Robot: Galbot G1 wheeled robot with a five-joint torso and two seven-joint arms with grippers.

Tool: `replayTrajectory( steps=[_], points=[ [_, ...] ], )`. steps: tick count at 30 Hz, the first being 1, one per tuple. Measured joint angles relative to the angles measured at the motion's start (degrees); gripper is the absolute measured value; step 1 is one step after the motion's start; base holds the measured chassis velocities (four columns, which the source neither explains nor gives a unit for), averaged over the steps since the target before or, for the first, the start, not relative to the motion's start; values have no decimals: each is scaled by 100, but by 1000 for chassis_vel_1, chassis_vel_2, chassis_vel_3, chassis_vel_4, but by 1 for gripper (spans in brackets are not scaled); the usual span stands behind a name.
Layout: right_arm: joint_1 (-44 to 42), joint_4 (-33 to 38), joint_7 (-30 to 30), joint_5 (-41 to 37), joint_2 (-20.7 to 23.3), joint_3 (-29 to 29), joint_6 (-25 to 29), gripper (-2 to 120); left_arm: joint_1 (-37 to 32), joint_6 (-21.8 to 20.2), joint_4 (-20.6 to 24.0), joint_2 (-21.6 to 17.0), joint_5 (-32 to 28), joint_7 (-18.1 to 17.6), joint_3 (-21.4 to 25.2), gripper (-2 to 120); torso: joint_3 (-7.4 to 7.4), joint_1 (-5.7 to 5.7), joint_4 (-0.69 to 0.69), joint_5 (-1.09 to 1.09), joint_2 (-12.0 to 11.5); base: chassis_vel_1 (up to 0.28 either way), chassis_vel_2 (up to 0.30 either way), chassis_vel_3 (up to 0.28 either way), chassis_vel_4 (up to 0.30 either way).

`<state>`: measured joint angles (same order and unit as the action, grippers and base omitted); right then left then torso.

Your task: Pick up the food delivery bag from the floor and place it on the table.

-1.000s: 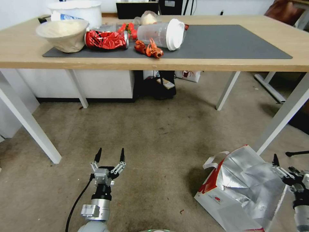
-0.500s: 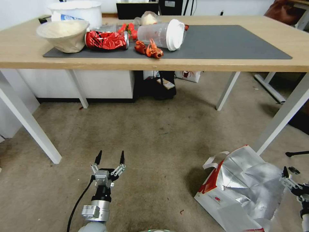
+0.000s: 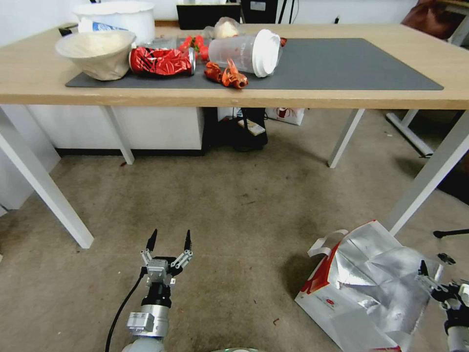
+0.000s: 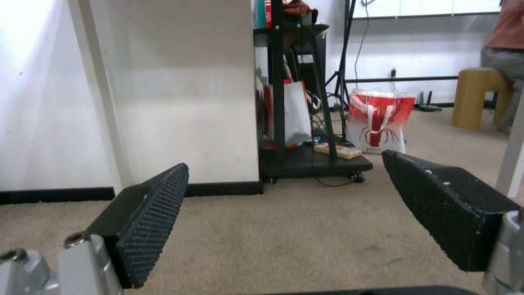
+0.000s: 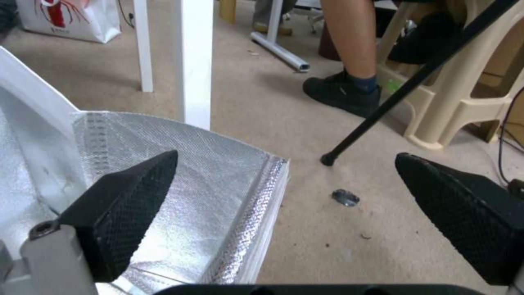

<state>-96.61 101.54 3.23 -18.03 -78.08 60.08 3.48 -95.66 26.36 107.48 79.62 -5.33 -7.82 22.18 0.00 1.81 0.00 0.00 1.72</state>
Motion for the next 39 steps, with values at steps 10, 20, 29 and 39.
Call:
replayTrajectory(
  steps=[10,20,29,39],
  points=[
    [79,-187,21,-227,60,-91,-102,99,-11,19,-11,40,41,-8,-14,91,0,0,0,0,0,0,0,0,0],
    [152,-282,15,-265,17,-242,-130,72,-27,50,-51,122,121,-19,-26,91,0,0,-1,0,1,0,0,0,0],
    [160,-388,19,-275,47,-247,-131,38,-10,58,-29,116,127,-79,-19,91,0,0,0,0,1,0,0,0,0],
    [158,-389,27,-277,30,-263,-122,9,-11,65,2,99,123,-88,-20,91,0,0,0,0,2,0,0,0,0]
  ],
)
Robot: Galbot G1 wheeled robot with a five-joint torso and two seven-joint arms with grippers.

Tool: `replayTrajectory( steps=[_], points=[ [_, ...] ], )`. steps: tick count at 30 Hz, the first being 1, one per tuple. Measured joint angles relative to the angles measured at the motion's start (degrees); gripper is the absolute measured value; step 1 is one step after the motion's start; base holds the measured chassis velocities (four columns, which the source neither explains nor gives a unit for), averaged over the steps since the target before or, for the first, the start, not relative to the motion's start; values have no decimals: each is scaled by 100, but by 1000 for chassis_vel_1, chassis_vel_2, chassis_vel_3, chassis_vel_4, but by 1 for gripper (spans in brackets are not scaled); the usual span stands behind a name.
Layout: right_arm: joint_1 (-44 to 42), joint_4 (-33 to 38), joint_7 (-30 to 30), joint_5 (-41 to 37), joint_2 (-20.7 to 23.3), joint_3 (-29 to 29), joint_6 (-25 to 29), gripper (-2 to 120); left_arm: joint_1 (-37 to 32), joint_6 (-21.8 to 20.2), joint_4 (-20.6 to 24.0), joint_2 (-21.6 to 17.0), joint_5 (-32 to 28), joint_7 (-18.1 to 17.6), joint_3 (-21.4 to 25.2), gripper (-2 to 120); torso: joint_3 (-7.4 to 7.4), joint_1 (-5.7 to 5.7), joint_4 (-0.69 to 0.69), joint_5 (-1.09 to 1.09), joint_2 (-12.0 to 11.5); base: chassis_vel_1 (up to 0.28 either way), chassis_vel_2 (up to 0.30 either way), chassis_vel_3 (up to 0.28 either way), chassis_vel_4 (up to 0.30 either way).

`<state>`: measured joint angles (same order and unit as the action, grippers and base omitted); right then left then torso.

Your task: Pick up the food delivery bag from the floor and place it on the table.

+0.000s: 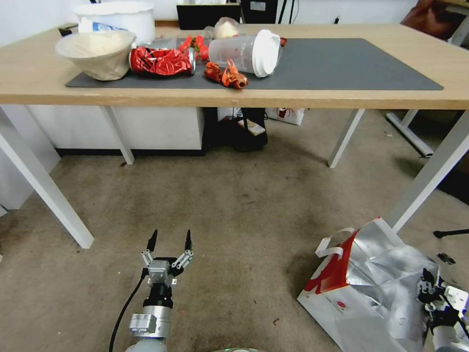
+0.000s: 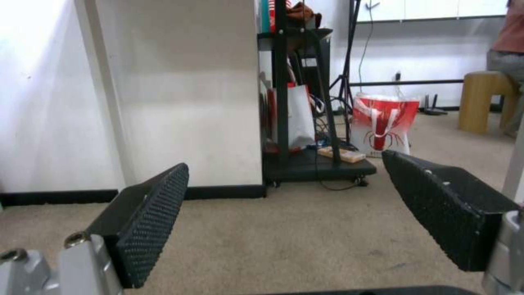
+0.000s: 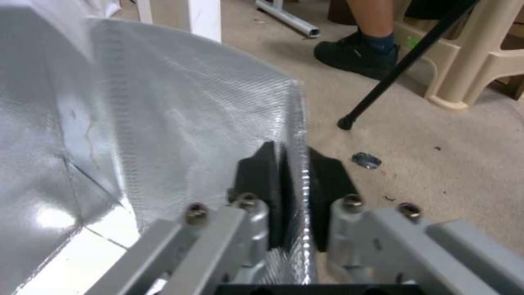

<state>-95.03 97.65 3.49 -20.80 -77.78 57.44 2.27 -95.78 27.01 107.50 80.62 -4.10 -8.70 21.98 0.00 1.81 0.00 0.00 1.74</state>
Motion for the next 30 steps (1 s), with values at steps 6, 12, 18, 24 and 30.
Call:
replayTrajectory(
  steps=[6,12,18,24,30],
  points=[
    [2,27,8,0,-3,0,4,0,0,7,0,-15,-8,-2,5,91,0,0,0,0,0,0,0,0,0],
    [-4,42,13,6,-25,-14,30,0,21,20,-34,-20,-13,-1,11,91,0,0,0,0,0,0,0,0,0],
    [-87,236,12,-2,-22,-58,48,0,38,95,-78,-26,-21,84,48,95,0,0,0,0,0,0,0,0,0],
    [-458,1177,-141,-51,341,-300,103,0,194,254,-127,-115,73,93,101,100,0,0,0,-1,0,0,0,0,0],
    [-648,1840,-255,-36,783,-512,-33,0,261,295,-98,-251,109,17,113,97,0,0,0,-1,0,0,0,0,0]
  ],
)
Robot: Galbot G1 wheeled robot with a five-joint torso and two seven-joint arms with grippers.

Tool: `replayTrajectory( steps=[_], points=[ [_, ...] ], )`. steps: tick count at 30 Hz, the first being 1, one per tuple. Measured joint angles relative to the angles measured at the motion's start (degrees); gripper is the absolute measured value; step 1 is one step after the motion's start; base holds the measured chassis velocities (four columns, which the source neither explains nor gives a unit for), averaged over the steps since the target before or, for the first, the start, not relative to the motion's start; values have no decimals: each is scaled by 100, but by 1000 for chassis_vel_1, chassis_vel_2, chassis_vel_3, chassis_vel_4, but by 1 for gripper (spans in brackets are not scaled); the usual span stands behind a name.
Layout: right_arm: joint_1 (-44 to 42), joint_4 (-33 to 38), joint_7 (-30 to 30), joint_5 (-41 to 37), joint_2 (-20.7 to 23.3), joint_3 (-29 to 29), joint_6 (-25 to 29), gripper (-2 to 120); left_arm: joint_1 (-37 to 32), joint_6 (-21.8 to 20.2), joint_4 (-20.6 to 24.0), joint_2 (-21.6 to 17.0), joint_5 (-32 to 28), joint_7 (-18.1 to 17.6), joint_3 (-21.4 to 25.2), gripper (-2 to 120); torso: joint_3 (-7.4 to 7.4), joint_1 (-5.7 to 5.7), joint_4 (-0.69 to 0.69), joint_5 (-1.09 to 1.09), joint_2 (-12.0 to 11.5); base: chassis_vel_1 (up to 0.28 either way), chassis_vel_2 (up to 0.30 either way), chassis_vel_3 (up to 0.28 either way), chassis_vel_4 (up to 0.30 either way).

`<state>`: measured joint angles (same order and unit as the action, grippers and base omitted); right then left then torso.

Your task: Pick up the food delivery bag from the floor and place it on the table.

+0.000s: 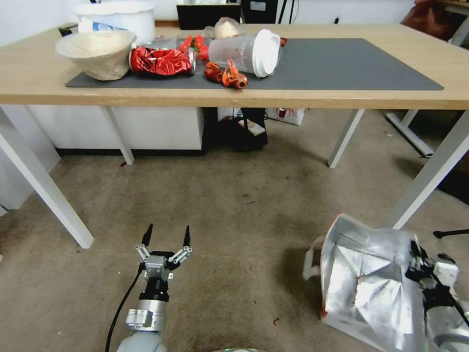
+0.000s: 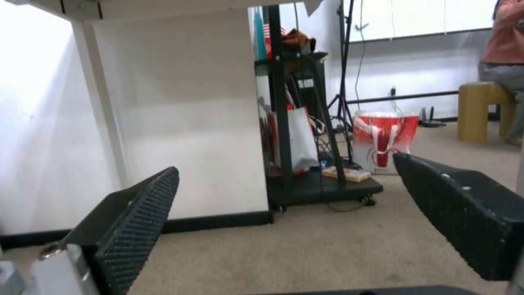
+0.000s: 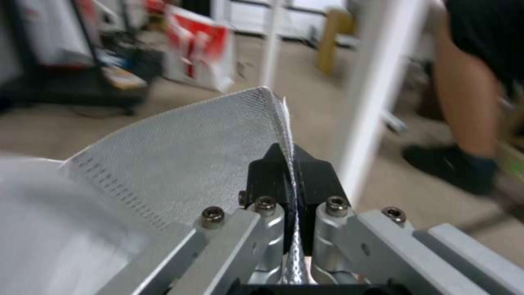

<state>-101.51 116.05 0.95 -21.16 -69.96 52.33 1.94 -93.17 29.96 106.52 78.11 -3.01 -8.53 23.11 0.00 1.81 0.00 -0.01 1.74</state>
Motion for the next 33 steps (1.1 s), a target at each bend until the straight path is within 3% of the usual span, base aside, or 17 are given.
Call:
replayTrajectory(
  steps=[4,12,17,19,22,27,33],
  points=[
    [-68,618,-279,-256,484,-80,-239,0,10,2,63,66,8,-46,-8,95,0,0,0,0,0,0,0,0,0],
    [11,1032,-1073,-871,1067,-20,-280,0,10,-3,137,61,-23,-48,28,97,0,0,0,0,0,0,0,0,0],
    [194,1199,-2100,-1566,1621,36,-221,0,4,-38,228,-4,-122,-52,102,96,0,0,-1,2,0,0,0,0,0],
    [205,1210,-2218,-1639,1662,54,-203,0,10,-51,236,-16,-134,-54,103,96,0,0,-1,2,0,0,0,0,0],
    [256,1278,-2974,-2150,1806,215,-51,0,37,-91,256,-51,-183,-57,103,96,0,0,1,1,0,0,0,0,0],
    [366,1304,-3748,-2869,1969,337,-26,0,35,-95,278,-60,-209,-58,113,96,0,0,0,1,0,0,0,0,0],
    [434,1478,-4287,-3723,2069,386,-207,0,57,-127,300,-64,-239,-58,97,96,0,0,0,1,0,0,0,0,0]
  ],
)
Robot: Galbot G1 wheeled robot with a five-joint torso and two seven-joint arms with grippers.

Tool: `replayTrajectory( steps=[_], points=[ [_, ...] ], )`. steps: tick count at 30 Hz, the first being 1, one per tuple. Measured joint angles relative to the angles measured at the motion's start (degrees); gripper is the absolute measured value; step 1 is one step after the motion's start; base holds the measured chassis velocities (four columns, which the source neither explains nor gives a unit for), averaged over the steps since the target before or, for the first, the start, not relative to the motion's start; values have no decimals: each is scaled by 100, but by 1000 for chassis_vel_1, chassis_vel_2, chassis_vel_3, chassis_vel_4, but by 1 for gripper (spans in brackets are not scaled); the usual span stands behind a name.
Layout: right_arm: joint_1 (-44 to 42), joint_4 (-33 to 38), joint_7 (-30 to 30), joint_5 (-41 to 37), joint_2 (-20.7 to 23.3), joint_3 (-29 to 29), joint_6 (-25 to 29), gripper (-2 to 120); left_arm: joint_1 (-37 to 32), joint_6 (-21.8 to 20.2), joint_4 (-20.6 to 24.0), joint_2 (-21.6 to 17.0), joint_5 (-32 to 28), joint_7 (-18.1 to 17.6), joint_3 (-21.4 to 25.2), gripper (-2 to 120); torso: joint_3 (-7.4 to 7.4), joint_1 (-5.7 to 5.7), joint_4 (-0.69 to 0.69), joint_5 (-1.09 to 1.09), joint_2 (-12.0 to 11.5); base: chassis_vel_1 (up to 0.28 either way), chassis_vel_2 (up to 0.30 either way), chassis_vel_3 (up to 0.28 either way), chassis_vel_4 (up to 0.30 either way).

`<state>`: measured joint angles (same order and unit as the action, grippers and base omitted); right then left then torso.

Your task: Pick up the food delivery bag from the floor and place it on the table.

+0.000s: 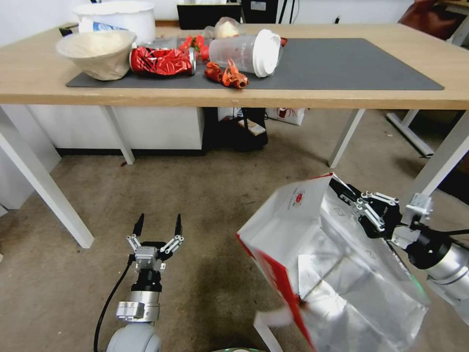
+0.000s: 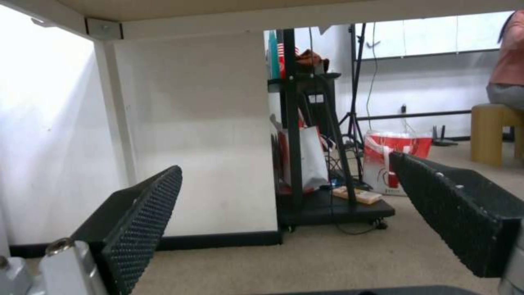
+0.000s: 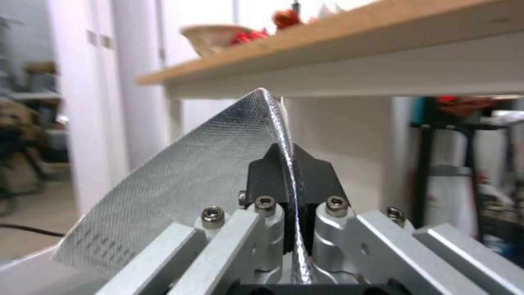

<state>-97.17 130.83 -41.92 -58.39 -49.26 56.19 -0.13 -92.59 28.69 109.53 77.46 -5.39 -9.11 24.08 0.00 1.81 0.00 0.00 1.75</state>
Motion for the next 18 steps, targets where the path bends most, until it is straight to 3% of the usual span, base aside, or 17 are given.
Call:
replayTrajectory(
  steps=[4,6,18],
  points=[
    [-31,84,-303,-324,44,29,-244,0,-1,-16,17,-1,-1,-3,-2,96,0,0,0,0,0,0,0,0,0],
    [-24,93,-832,-643,108,158,-627,0,-18,-53,63,-12,-13,-19,0,97,0,0,1,0,0,0,0,0,0],
    [13,127,-1204,-1010,313,395,-889,0,-156,-246,256,-102,-200,-5,-3,101,0,0,0,0,0,0,0,0,0]
  ],
)
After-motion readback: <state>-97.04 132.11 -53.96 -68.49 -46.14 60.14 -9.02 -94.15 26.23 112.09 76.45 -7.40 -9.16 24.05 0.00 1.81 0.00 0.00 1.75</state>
